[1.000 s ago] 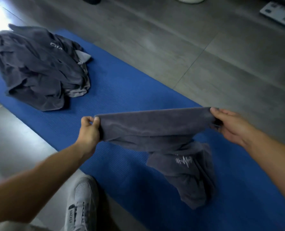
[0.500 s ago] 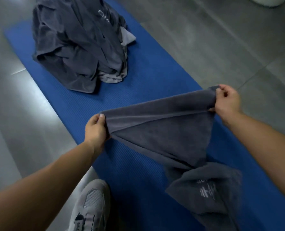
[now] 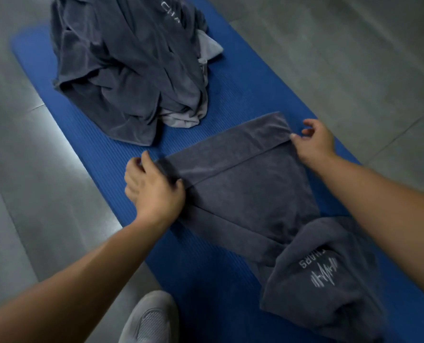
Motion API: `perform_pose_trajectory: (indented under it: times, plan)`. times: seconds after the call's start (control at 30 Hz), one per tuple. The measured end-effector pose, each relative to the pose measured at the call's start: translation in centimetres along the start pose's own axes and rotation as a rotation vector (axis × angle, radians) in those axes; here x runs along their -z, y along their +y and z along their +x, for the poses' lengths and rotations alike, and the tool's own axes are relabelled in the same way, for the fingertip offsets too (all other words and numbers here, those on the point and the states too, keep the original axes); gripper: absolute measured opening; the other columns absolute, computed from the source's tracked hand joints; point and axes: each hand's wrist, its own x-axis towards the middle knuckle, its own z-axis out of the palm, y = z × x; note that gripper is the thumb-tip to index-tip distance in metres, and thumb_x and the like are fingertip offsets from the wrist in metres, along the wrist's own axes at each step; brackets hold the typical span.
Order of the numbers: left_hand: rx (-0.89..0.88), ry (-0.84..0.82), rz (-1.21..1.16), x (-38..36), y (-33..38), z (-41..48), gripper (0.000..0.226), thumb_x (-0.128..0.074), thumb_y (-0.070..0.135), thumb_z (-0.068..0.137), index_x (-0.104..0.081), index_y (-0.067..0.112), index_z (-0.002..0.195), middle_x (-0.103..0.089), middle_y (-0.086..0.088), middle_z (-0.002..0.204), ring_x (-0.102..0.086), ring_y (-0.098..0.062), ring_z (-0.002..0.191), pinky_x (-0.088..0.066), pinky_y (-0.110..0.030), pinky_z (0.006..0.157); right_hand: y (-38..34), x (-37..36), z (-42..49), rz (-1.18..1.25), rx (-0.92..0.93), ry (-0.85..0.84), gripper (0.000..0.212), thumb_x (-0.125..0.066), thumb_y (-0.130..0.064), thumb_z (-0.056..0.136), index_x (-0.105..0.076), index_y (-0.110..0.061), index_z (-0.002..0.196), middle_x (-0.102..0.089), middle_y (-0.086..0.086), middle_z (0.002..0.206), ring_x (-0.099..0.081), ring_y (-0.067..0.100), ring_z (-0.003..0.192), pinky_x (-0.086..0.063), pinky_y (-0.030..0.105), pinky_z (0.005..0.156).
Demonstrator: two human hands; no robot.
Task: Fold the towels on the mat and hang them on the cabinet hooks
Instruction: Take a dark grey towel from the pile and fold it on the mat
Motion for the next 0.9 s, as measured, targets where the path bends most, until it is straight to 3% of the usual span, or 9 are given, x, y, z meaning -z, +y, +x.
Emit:
perform_pose_trajectory:
  times: [0.07, 0.13, 0.17, 0.23, 0.37, 0.6, 0.7, 0.8, 0.9]
  plan:
    - [-0.231, -0.024, 0.143, -0.3, 1.6, -0.7, 0.077, -0.070, 0.042, 0.082, -0.038, 0.016, 0.146, -0.031, -0.017, 0.150, -0.028, -0.040, 0.138, -0.025, -0.053, 0.113, 2.7, 1.3, -1.9, -0.067, -0.012, 0.004, 0.032, -0.071, -0.025, 0.091, -0.064, -0.014, 0.120, -0.066, 0.006, 0.107, -0.062, 0.021, 0.097, -0.050, 0.034, 0.091]
    - [-0.404, -0.207, 0.152, -1.0, 3.5, -0.9, 0.048, -0.065, 0.046, 0.086, -0.058, 0.021, 0.126, -0.051, -0.010, 0.134, -0.046, -0.034, 0.125, -0.040, -0.047, 0.105, 5.3, 2.6, -3.6, -0.053, -0.059, -0.074, 0.007, -0.070, -0.019, 0.092, -0.069, -0.019, 0.098, -0.068, 0.005, 0.091, -0.068, 0.029, 0.091, -0.058, 0.043, 0.085]
    - [-0.457, -0.324, 0.116, -1.6, 4.6, -1.1, 0.036, -0.063, 0.045, 0.089, -0.063, 0.023, 0.118, -0.059, -0.006, 0.124, -0.054, -0.029, 0.116, -0.046, -0.044, 0.099, 6.4, 3.3, -4.6, -0.040, -0.095, -0.129, 0.005, -0.070, -0.016, 0.092, -0.067, -0.020, 0.091, -0.068, 0.005, 0.086, -0.069, 0.033, 0.090, -0.060, 0.046, 0.077]
    - [-0.575, -0.491, 0.072, -3.1, 6.8, -1.8, 0.024, -0.061, 0.040, 0.093, -0.066, 0.024, 0.110, -0.066, -0.001, 0.114, -0.061, -0.023, 0.106, -0.052, -0.041, 0.090, 8.1, 4.2, -6.1, -0.030, -0.144, -0.220, 0.011, -0.069, -0.013, 0.093, -0.066, -0.020, 0.085, -0.068, 0.005, 0.083, -0.070, 0.031, 0.087, -0.061, 0.040, 0.063]
    - [-0.831, -0.627, 0.085, -6.8, 10.8, -2.1, 0.019, -0.059, 0.033, 0.096, -0.070, 0.025, 0.110, -0.067, -0.001, 0.111, -0.062, -0.022, 0.105, -0.051, -0.035, 0.090, 10.2, 5.1, -7.8, -0.018, -0.195, -0.301, 0.010, -0.074, -0.020, 0.089, -0.066, -0.017, 0.085, -0.063, 0.006, 0.080, -0.063, 0.019, 0.074, -0.055, 0.029, 0.047]
    - [-1.205, -0.657, 0.388, -11.5, 19.0, -2.0, 0.033, -0.055, 0.035, 0.091, -0.065, 0.029, 0.122, -0.060, -0.004, 0.126, -0.057, -0.030, 0.116, -0.050, -0.045, 0.094, 11.7, 5.6, -8.3, -0.327, -0.058, -0.372, 0.029, -0.085, -0.041, 0.074, -0.062, -0.023, 0.070, -0.063, -0.006, 0.069, -0.058, 0.012, 0.066, -0.044, 0.029, 0.062]
    - [-1.373, -0.823, 0.353, -13.0, 20.7, -2.3, 0.037, -0.059, 0.033, 0.082, -0.070, 0.025, 0.116, -0.068, -0.001, 0.116, -0.061, -0.028, 0.109, -0.051, -0.045, 0.092, 12.0, 6.5, -8.7, -0.249, 0.024, -0.337, 0.028, -0.083, -0.036, 0.071, -0.059, -0.024, 0.066, -0.063, -0.008, 0.067, -0.060, 0.013, 0.067, -0.051, 0.035, 0.066]
    - [-1.378, -0.882, 0.316, -13.4, 21.5, -2.7, 0.029, -0.069, 0.025, 0.082, -0.072, 0.024, 0.111, -0.072, -0.002, 0.106, -0.064, -0.025, 0.101, -0.051, -0.041, 0.089, 12.6, 7.5, -9.5, -0.129, 0.037, -0.294, 0.030, -0.077, -0.047, 0.065, -0.058, -0.024, 0.067, -0.062, -0.008, 0.065, -0.057, 0.012, 0.062, -0.050, 0.039, 0.065]
    - [-1.329, -0.865, 0.201, -13.7, 21.7, -2.2, 0.016, -0.074, 0.023, 0.085, -0.072, 0.022, 0.100, -0.071, 0.004, 0.095, -0.061, -0.014, 0.086, -0.049, -0.031, 0.081, 13.1, 8.4, -10.7, -0.054, -0.039, -0.353, 0.035, -0.078, -0.049, 0.078, -0.055, -0.023, 0.072, -0.052, -0.012, 0.062, -0.045, 0.005, 0.056, -0.040, 0.029, 0.061]
